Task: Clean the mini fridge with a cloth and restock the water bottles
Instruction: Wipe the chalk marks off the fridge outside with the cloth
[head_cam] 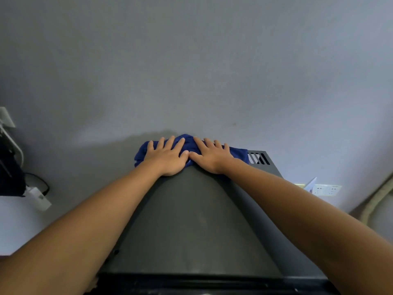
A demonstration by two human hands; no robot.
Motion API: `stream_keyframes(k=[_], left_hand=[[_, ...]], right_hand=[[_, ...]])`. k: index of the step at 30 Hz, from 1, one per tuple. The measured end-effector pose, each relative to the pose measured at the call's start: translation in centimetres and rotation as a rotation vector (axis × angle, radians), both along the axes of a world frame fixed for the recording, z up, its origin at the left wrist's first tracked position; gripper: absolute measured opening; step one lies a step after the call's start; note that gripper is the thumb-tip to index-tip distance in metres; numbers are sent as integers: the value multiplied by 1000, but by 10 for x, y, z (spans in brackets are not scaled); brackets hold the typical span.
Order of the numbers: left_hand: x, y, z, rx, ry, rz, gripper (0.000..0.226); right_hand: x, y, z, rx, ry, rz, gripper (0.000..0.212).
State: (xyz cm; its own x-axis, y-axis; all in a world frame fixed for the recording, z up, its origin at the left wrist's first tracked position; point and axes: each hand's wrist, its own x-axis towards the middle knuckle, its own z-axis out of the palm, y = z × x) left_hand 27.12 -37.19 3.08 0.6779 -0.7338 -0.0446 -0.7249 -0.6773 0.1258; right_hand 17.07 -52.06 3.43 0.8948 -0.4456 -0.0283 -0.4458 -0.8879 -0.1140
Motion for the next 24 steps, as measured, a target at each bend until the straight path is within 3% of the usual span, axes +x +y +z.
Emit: stream_keyframes(k=[15,21,24], left_hand=[[-174,144,5,62,45,-192,73],[-220,140,9,129,54,-286,78],[-226,114,10,133,78,-290,74]], right_hand=[[-207,130,7,11,-9,159,66],[-269,124,6,-41,64,71,73],[-274,102,8,-18,56,22,66]])
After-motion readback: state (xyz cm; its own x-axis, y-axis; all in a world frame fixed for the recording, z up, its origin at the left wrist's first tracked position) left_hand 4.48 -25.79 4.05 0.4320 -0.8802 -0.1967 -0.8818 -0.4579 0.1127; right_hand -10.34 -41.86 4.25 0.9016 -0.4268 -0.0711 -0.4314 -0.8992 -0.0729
